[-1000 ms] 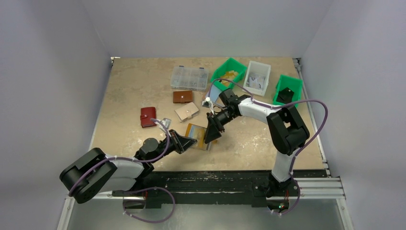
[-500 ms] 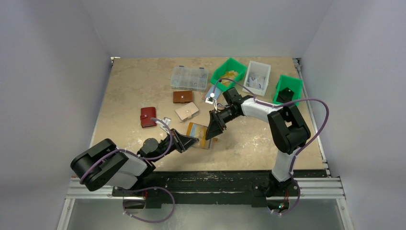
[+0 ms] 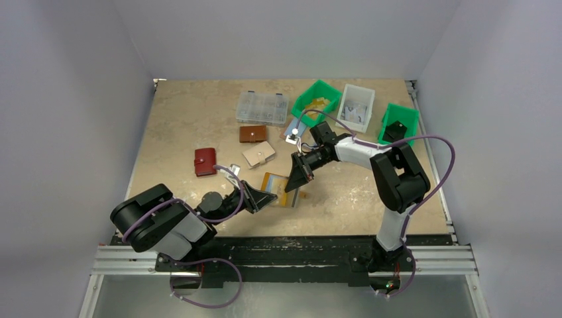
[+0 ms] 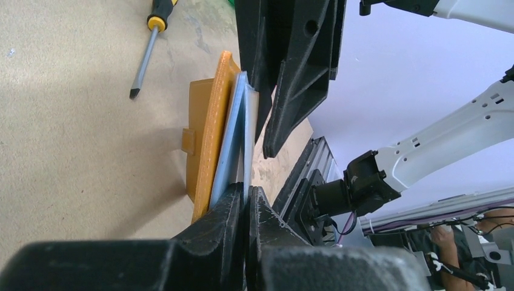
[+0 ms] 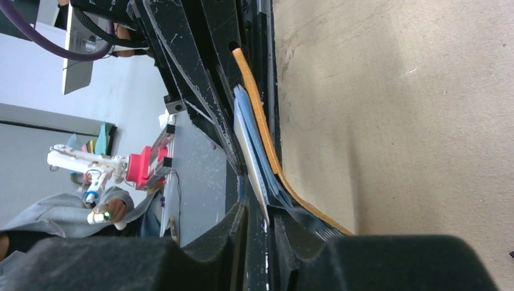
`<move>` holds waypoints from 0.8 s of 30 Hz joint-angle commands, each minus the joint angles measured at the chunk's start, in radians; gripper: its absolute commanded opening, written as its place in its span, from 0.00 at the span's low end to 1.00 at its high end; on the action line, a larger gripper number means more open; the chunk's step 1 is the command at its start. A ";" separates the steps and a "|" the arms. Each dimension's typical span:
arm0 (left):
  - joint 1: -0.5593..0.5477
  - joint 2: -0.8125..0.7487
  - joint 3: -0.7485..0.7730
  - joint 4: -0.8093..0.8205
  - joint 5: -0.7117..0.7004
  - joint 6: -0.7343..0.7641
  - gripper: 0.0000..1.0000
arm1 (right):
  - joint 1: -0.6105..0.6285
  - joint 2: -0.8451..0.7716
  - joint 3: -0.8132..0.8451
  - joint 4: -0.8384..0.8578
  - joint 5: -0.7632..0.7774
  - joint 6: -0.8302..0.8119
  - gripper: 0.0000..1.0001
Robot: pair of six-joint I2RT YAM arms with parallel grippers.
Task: Take the credit cards out of the card holder
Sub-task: Remove the credit card from the card holder.
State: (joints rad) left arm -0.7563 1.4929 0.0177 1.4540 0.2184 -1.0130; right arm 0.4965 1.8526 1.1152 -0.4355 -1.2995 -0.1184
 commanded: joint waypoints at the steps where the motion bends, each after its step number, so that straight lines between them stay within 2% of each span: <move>1: -0.011 -0.003 0.005 0.216 -0.005 -0.013 0.00 | 0.005 -0.015 0.003 0.037 -0.041 0.013 0.18; 4: -0.011 -0.010 0.000 0.209 -0.012 -0.015 0.00 | 0.004 -0.015 0.004 0.035 -0.024 0.010 0.00; 8: -0.010 -0.034 -0.009 0.189 -0.026 -0.021 0.11 | 0.003 -0.013 0.007 0.025 -0.010 -0.003 0.00; 10: -0.009 -0.060 -0.014 0.165 -0.031 -0.021 0.25 | 0.001 -0.011 0.012 0.012 -0.010 -0.016 0.00; 12: -0.008 -0.096 -0.014 0.120 -0.033 -0.016 0.31 | -0.001 -0.009 0.015 0.001 -0.008 -0.030 0.00; 17: -0.001 -0.198 -0.012 -0.017 -0.045 0.002 0.33 | -0.001 -0.001 0.022 -0.025 -0.011 -0.059 0.00; 24: 0.003 -0.296 -0.016 -0.155 -0.092 0.009 0.25 | -0.001 0.007 0.037 -0.068 -0.012 -0.109 0.00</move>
State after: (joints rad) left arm -0.7597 1.2552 0.0116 1.2736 0.1707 -1.0183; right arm 0.4953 1.8526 1.1225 -0.4614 -1.3273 -0.1703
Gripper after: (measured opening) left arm 0.274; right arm 0.025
